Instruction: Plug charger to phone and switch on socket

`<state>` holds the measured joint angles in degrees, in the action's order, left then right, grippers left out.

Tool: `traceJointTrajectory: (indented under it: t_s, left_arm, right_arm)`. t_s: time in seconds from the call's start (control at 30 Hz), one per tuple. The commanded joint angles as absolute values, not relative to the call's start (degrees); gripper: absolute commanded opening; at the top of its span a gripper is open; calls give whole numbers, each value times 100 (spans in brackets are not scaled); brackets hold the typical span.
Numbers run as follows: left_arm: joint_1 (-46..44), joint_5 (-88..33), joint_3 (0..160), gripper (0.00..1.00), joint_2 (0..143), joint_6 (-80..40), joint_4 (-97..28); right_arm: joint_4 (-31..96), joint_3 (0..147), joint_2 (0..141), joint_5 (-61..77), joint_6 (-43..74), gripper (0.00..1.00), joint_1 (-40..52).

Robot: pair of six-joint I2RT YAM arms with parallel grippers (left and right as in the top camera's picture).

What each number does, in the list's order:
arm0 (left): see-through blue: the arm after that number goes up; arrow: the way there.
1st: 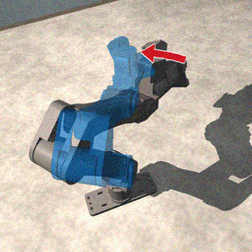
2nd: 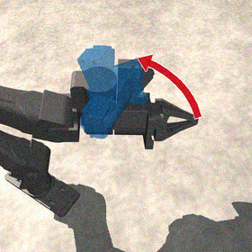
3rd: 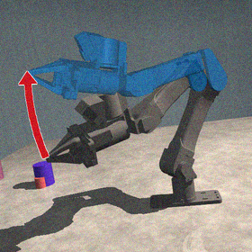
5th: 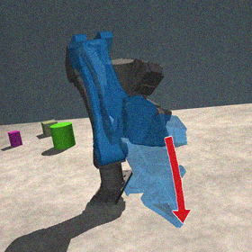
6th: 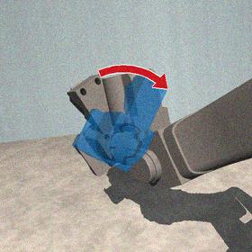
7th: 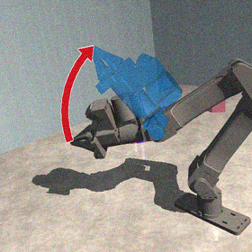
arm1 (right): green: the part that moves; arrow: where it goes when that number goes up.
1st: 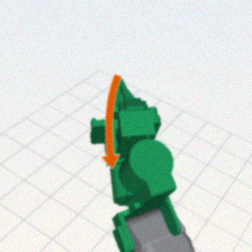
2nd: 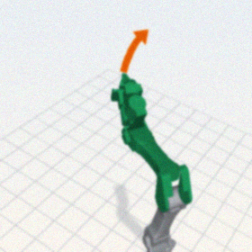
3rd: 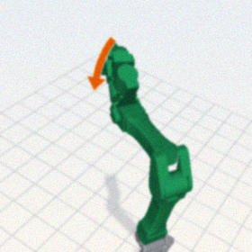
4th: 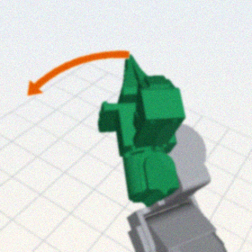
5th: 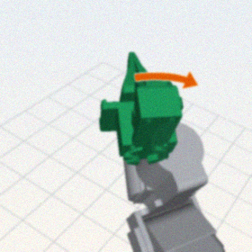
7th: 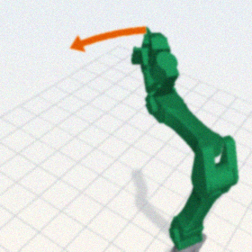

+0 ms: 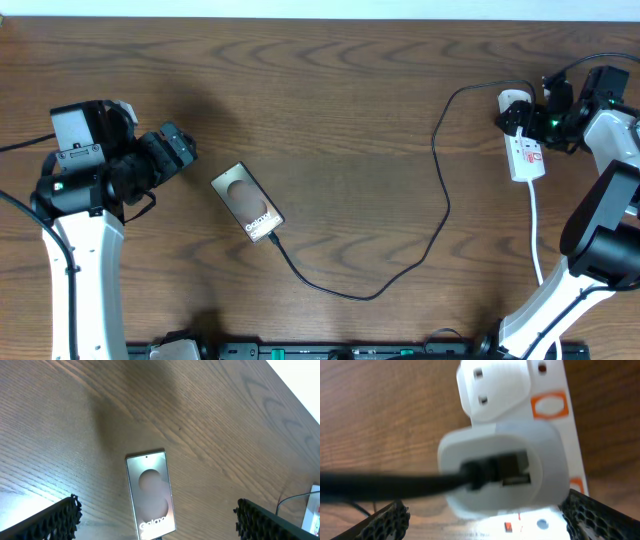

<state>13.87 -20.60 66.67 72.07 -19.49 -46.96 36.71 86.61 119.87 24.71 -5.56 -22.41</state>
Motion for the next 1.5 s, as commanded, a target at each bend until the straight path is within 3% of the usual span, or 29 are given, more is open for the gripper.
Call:
traceJointTrajectory:
  t_s: [0.0, 0.5, 1.47]
  left_arm:
    - [1406, -1984, 6696, 98, 7234, -1916, -4735]
    - [1406, -1984, 6696, 98, 7234, -1916, -4777]
    - [1406, -1986, 6696, 98, 7234, -1916, -4797]
  right_arm:
    - [3800, 8659, 12171, 2576, -397, 96, -2150]
    - [3623, 8659, 12173, 2263, -648, 96, -2143]
    - [3778, 8646, 12175, 2939, -705, 97, -2126]
